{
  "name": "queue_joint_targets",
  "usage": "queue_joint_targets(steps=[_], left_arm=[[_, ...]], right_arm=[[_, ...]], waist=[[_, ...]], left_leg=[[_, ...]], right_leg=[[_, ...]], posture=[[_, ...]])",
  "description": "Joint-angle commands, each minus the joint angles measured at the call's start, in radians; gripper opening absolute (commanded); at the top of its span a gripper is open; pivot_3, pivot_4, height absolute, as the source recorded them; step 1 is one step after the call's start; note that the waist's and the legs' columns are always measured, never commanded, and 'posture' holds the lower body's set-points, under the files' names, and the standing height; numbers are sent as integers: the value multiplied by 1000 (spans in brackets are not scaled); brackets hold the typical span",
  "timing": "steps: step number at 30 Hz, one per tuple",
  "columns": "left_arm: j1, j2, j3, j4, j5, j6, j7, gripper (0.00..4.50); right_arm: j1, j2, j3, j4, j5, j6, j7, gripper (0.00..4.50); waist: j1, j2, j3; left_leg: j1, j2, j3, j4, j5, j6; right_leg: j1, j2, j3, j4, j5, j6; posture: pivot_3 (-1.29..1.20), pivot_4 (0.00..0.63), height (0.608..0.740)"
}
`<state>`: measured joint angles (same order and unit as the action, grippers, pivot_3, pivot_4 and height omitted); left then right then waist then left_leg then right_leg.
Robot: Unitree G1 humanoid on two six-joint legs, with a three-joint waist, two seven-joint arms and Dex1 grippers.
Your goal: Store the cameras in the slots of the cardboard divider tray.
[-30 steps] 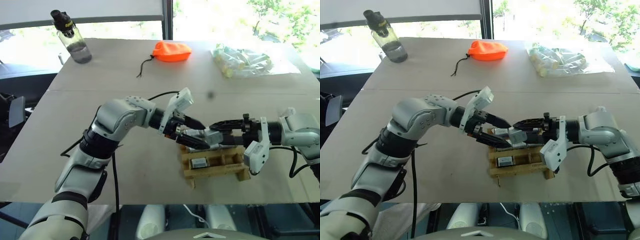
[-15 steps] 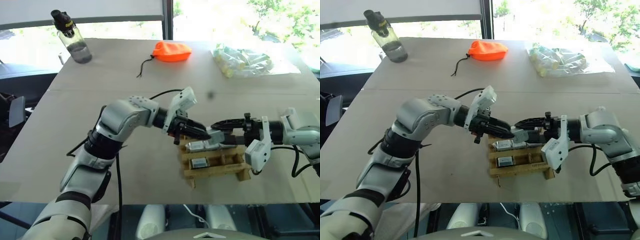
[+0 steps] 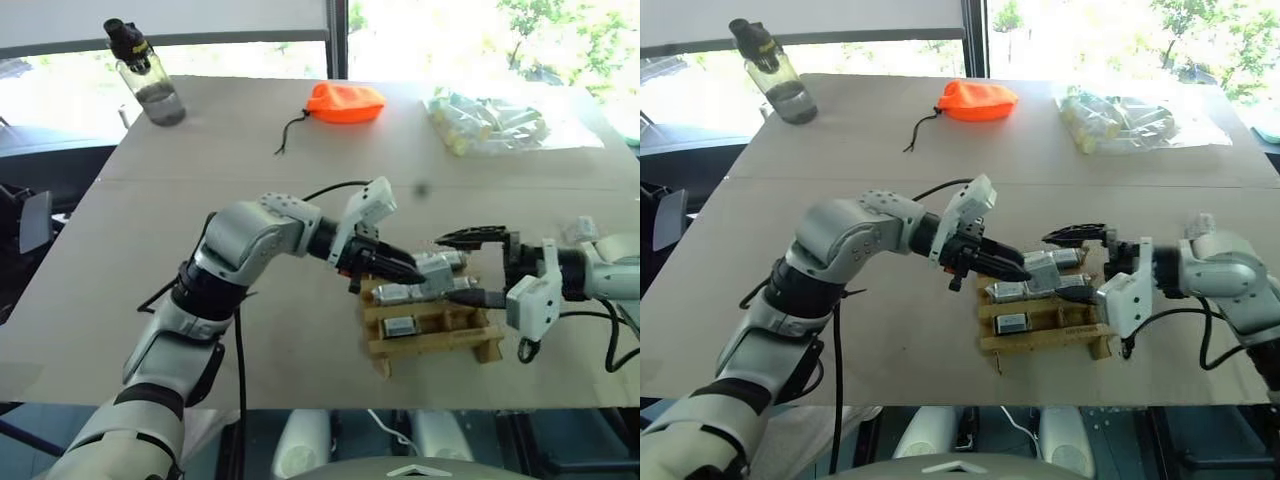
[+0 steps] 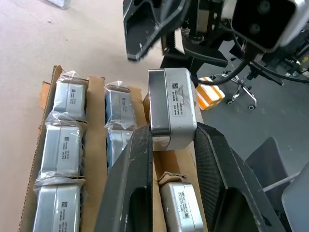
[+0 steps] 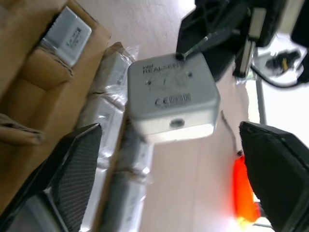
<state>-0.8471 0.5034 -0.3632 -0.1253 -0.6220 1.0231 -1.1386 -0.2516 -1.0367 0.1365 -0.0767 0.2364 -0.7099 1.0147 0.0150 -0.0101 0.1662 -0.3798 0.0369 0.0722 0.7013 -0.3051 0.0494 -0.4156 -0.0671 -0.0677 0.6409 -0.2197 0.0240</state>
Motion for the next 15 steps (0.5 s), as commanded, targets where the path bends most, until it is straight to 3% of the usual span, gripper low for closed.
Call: queue_joint_targets(steps=[1, 5, 9, 15], left_arm=[[4, 13, 20, -65, -10, -20, -12, 632], [34, 25, 17, -111, -12, -33, -11, 632], [86, 40, -7, -167, 20, -74, 6, 632], [102, 41, -19, -199, 41, -96, 23, 632]], right_arm=[[116, -81, -127, -42, 200, 128, 73, 4460], [316, -89, -280, -37, 446, 284, 201, 4460], [433, -99, -350, 33, 503, 402, 374, 4460], [340, -60, -339, 176, 574, 587, 583, 4460]], waist=[[1, 0, 0], [1, 0, 0], [-1, 0, 0], [-1, -1, 0]], left_leg=[[0, 0, 0, 0, 0, 0], [1, 0, 0, 0, 0, 0], [2, 0, 0, 0, 0, 1], [2, 0, 0, 0, 0, 1]], right_leg=[[0, 0, 0, 0, 0, 0], [1, 0, 0, 0, 0, 0], [1, 1, 1, 0, 0, 0], [1, 2, 2, 1, 0, 0]], posture=[[0, 150, 740], [0, 150, 740], [0, 150, 740], [0, 150, 740]])
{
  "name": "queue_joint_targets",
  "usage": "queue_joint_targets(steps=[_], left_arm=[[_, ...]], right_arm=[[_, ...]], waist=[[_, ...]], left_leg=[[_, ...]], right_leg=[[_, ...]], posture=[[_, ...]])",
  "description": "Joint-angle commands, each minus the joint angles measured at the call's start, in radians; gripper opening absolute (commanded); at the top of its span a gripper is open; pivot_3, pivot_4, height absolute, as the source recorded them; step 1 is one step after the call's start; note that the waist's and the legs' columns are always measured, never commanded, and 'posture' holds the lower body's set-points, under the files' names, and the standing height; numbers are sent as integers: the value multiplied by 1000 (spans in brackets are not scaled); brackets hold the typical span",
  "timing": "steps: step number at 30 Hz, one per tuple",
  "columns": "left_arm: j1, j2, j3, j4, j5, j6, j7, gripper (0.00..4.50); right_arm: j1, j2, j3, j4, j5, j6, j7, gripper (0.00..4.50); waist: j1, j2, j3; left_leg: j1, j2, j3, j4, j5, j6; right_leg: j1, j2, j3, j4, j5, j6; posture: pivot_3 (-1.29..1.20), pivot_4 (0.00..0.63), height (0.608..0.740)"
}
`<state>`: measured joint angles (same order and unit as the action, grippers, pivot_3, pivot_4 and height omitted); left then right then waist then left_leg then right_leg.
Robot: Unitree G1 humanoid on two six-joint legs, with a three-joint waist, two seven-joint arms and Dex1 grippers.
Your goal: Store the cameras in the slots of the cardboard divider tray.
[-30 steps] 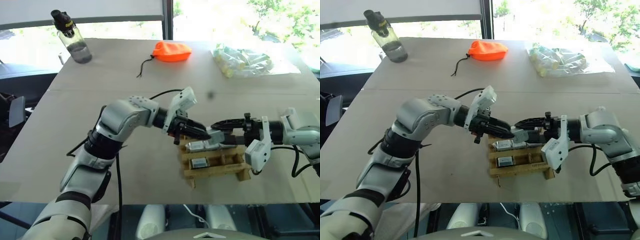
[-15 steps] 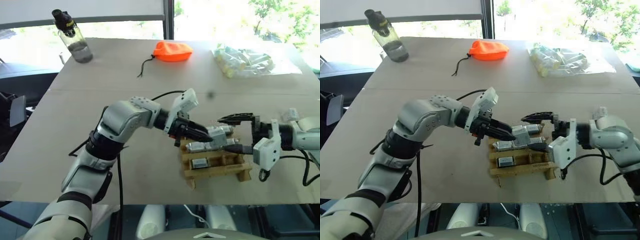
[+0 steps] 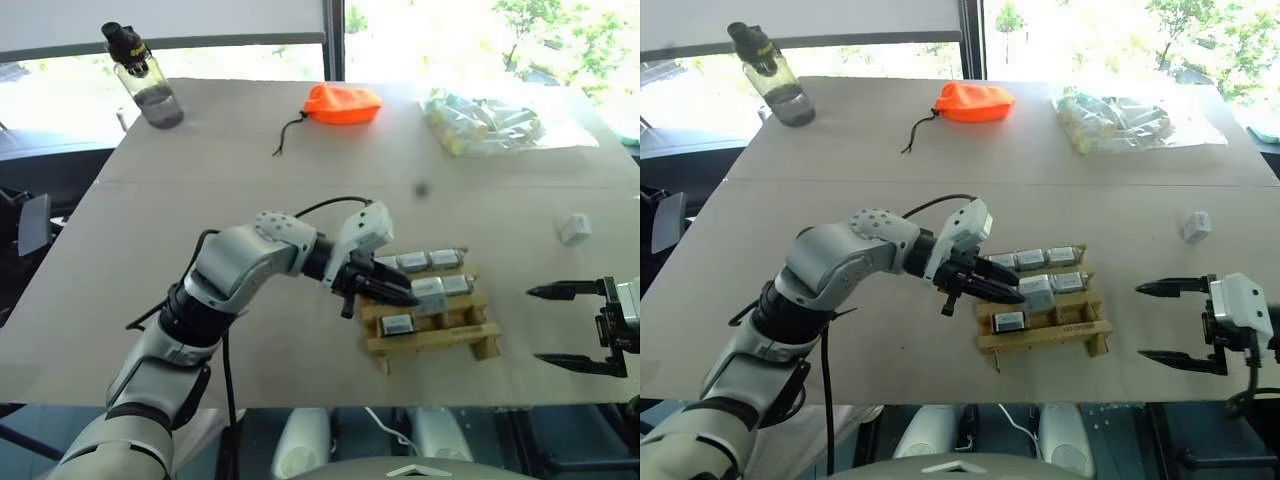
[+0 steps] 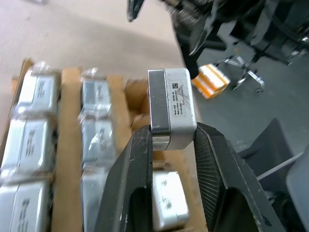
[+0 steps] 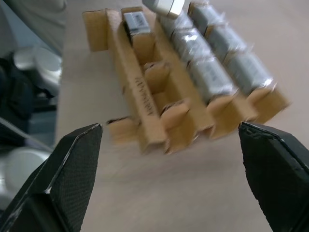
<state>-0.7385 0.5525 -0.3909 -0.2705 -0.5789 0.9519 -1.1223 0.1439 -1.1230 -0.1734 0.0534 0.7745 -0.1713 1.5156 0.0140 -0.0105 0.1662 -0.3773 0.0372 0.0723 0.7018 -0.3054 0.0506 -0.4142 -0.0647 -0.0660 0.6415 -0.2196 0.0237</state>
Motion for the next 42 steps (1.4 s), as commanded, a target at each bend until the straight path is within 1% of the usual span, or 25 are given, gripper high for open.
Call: queue_joint_targets(steps=[1, 2, 5, 6, 9, 12, 17, 24, 28, 35, 42], left_arm=[[-5, -4, 0, -59, 11, -34, 8, 632], [-3, 1, -10, -63, 24, -45, 9, 632], [4, 16, -37, -73, 59, -74, 4, 632], [5, 23, -52, -83, 78, -87, 5, 632], [-1, 22, -82, -120, 119, -101, 34, 632], [-4, 24, -102, -150, 149, -125, 42, 632], [-10, 12, -113, -169, 168, -133, 46, 632], [-20, 3, -142, -164, 195, -119, 61, 632], [-29, 3, -161, -168, 216, -87, 77, 632], [-66, 15, -205, -182, 201, 5, 59, 632], [-92, 4, -215, -202, 154, 224, 120, 632]], right_arm=[[-72, 37, -23, 72, 45, 43, 89, 4460], [-79, 38, -13, 91, 55, 32, 96, 4460], [-76, -23, 62, 148, 48, -9, 99, 4460], [-84, -36, 94, 170, 69, -44, 99, 4460], [-131, -53, 167, 229, 108, -101, 99, 4460], [-148, -62, 210, 247, 140, -136, 99, 4460], [-137, -74, 248, 248, 195, -177, 99, 4460], [-131, -101, 269, 276, 210, -212, 99, 4460], [-131, -98, 264, 283, 214, -225, 99, 4460], [-141, -89, 274, 308, 204, -247, 99, 4460], [-149, -79, 279, 331, 201, -262, 99, 4460]], waist=[[0, 0, 0], [1, 0, 0], [5, 0, 0], [5, 0, 0], [2, 0, 0], [2, 0, 0], [3, 0, 0], [3, 0, 0], [2, 0, 0], [2, 0, 0], [-1, 0, 0]], left_leg=[[0, 0, 0, 0, 0, 0], [0, 0, 0, 0, 0, 0], [-1, 0, -1, 0, 0, 0], [-1, 0, -1, 0, 0, 0], [-2, -1, 0, -1, 0, 0], [-2, -1, 0, 0, 0, 0], [-1, 0, 0, 0, 0, 0], [-1, 0, 0, 0, 0, 0], [-1, 0, 0, 0, 0, 0], [-1, 0, 0, 0, 0, 0], [0, 0, 0, 0, 0, 0]], right_leg=[[0, 0, 0, 0, 0, 0], [0, 0, 0, 0, 0, 0], [0, 0, -1, 0, 0, 0], [-1, 0, -1, 0, 0, 0], [-1, -1, 0, -2, 0, 0], [-1, -1, 0, -1, 0, 0], [-1, -1, -1, 0, 0, 0], [-1, -1, -1, 0, 0, 0], [-1, -1, 0, 0, 0, 0], [-1, -1, 0, 0, 0, 0], [-1, 0, 0, 0, 0, 0]], posture=[[0, 150, 740], [0, 150, 740], [0, 150, 740], [0, 150, 740], [0, 150, 740], [0, 150, 740], [0, 150, 740], [0, 150, 740], [0, 150, 740], [0, 150, 740], [0, 150, 740]])
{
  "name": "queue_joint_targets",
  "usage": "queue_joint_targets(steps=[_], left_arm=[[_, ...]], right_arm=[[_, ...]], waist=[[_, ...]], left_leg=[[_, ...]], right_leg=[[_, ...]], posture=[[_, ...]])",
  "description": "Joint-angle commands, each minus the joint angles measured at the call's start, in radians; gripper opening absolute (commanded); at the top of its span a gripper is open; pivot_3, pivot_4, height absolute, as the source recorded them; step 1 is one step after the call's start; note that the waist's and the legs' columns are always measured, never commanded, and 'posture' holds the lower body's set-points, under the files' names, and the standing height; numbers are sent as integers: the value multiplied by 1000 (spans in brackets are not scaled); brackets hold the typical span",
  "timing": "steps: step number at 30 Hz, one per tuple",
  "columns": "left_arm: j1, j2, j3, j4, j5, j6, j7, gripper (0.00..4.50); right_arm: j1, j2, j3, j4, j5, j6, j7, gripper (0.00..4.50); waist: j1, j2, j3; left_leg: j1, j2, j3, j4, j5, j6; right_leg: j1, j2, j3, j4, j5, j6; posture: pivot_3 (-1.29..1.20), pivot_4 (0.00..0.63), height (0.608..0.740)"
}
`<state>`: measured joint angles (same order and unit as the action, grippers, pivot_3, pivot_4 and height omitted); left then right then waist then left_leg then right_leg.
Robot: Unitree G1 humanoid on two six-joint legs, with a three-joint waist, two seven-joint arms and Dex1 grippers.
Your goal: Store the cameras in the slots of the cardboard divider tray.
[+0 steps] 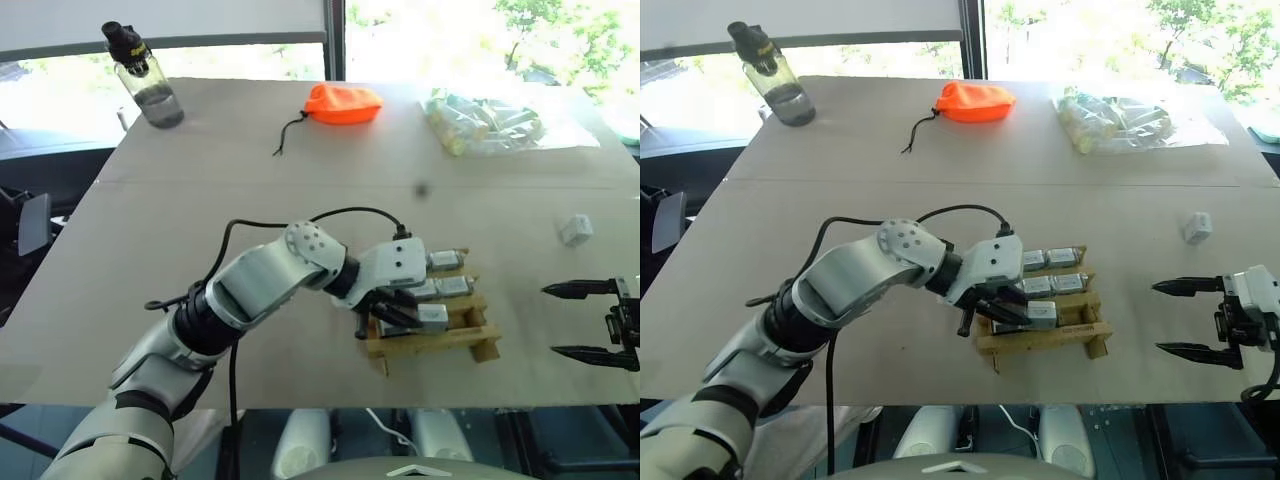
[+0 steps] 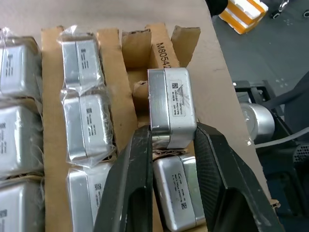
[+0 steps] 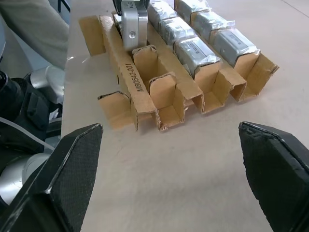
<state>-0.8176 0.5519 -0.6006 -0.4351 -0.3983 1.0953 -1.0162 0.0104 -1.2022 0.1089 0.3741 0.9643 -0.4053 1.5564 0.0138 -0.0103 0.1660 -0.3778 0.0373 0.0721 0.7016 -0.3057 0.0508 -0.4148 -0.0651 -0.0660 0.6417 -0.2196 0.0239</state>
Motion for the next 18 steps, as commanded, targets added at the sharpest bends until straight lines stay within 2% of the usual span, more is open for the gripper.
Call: queue_joint_targets(steps=[1, 6, 13, 18], left_arm=[[-17, 3, -9, -41, -33, 97, 17, 632], [-27, -28, -21, -36, -38, 152, 76, 632], [-18, -7, -32, -59, -46, 190, 129, 632], [-12, -34, -17, -68, -81, 227, 163, 632]], right_arm=[[-18, 0, -1, 13, 11, -30, 58, 4460], [-12, 0, 4, 13, 15, -37, 58, 4460], [16, 4, -9, 1, 20, -41, 58, 4460], [21, 16, -14, -1, 15, -45, 58, 4460]], waist=[[-1, 0, 0], [0, 0, 0], [0, 0, 0], [0, 0, 0]], left_leg=[[0, 0, 0, 0, 0, 0], [0, 0, 0, 0, 0, 0], [0, 0, 0, 0, 0, 0], [1, 0, 0, 0, 0, 0]], right_leg=[[0, 0, 0, 0, 0, 0], [0, 0, 0, 0, 0, 0], [0, 0, 0, 0, 0, 0], [0, 0, 0, 1, 0, 0]], posture=[[0, 150, 740], [0, 150, 740], [0, 150, 740], [0, 150, 740]])
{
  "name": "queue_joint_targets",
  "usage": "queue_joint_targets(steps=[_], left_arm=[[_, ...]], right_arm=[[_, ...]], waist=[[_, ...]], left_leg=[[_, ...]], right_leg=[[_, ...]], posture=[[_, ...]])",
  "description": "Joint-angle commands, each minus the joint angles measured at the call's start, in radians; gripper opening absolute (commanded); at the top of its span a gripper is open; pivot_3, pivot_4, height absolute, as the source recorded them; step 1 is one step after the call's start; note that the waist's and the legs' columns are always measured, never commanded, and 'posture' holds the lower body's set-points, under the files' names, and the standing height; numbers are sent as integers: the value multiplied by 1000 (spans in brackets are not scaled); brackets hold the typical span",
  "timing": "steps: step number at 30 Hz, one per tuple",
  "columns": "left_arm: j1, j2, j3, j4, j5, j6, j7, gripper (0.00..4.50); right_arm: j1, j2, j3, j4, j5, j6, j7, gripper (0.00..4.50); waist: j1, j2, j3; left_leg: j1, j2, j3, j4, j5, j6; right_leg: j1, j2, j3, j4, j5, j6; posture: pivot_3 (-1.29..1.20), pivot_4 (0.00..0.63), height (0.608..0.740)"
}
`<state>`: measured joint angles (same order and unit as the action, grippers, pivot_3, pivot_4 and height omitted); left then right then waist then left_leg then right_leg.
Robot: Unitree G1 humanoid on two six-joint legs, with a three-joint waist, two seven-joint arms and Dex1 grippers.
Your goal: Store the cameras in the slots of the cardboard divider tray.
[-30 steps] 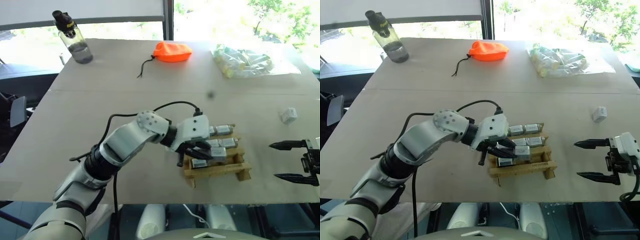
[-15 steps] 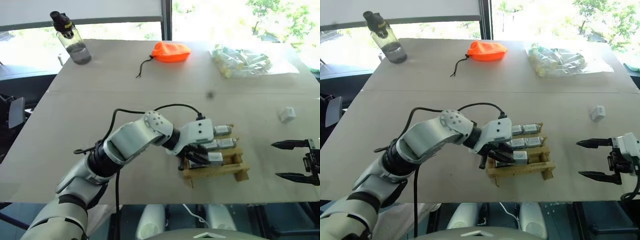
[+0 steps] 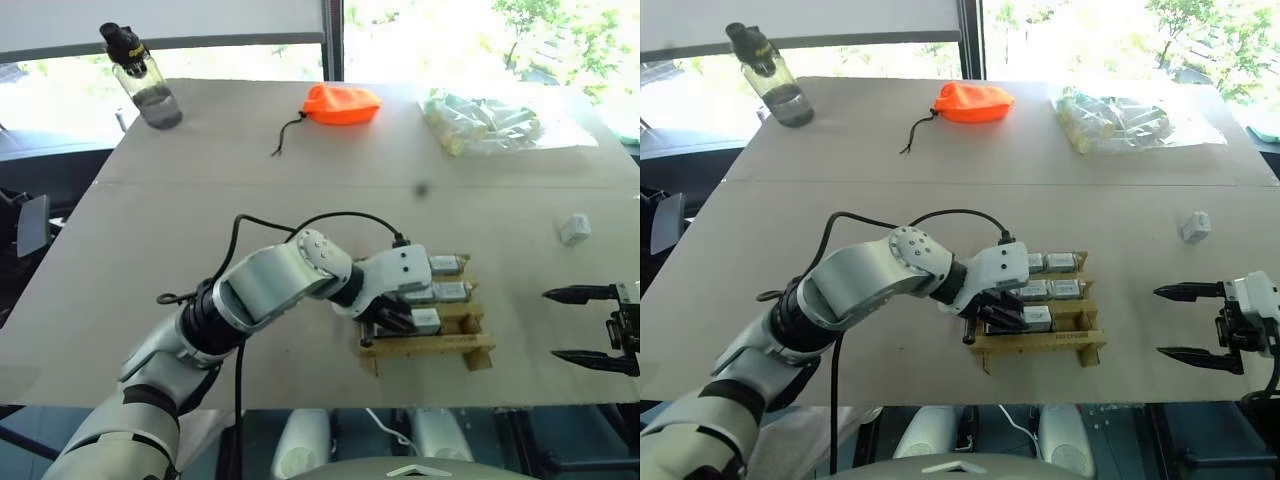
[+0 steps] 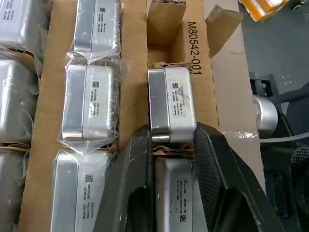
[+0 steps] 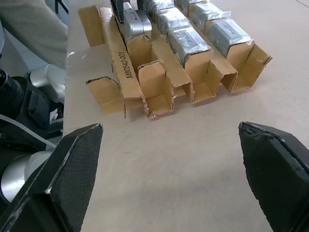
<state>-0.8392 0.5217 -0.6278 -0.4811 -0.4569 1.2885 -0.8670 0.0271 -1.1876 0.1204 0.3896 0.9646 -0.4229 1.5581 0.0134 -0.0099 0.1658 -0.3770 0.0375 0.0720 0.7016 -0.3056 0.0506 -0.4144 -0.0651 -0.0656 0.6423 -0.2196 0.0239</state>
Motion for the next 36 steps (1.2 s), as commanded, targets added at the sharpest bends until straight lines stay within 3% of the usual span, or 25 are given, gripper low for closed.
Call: queue_joint_targets(steps=[1, 7, 14, 18, 25, 29, 36], left_arm=[[11, -5, 11, -23, -25, 28, 16, 632], [4, -19, 43, -21, -49, 24, 38, 3361], [6, 8, 191, -16, -101, -124, -29, 3361], [-29, -17, 370, 76, -153, -248, -76, 3361], [-6, 41, 426, 128, -102, -452, -133, 3361], [32, 50, 497, 86, -162, -461, -137, 3361], [119, 109, 566, 77, -124, -470, -60, 3361]], right_arm=[[6, 3, -27, -18, 15, -27, 56, 4460], [25, 8, -43, -24, 21, -23, 56, 4500], [17, 32, -111, -14, 24, 35, 56, 4500], [40, 45, -176, -20, 3, 68, 56, 4500], [-21, 147, -321, 7, -77, 176, -30, 4500], [-63, 204, -415, 54, -157, 238, -249, 4500], [-108, 297, -509, 47, -285, 443, -758, 4500]], waist=[[1, 0, 0], [3, 0, 0], [2, 0, 0], [4, 0, 0], [2, 0, 0], [2, 0, 0], [1, 1, 0]], left_leg=[[0, 0, 0, 0, 0, 0], [0, -1, 0, 0, 0, 0], [0, -1, 0, 1, 0, 0], [-1, -1, 0, 1, 0, 0], [-1, -1, 1, 1, 0, 0], [-1, -1, 1, 1, 0, 0], [-1, -1, 1, 1, 0, 0]], right_leg=[[0, 0, 0, 0, 0, 0], [0, -1, 0, 0, 0, 0], [1, -1, 0, 0, 0, 0], [0, -1, -1, 0, 0, 0], [1, -1, -1, -1, 0, 0], [0, -1, -1, 0, 0, 0], [0, -2, -1, 0, 0, 0]], posture=[[0, 150, 740], [0, 150, 740], [0, 150, 740], [0, 150, 740], [0, 150, 740], [0, 150, 740], [0, 150, 740]])
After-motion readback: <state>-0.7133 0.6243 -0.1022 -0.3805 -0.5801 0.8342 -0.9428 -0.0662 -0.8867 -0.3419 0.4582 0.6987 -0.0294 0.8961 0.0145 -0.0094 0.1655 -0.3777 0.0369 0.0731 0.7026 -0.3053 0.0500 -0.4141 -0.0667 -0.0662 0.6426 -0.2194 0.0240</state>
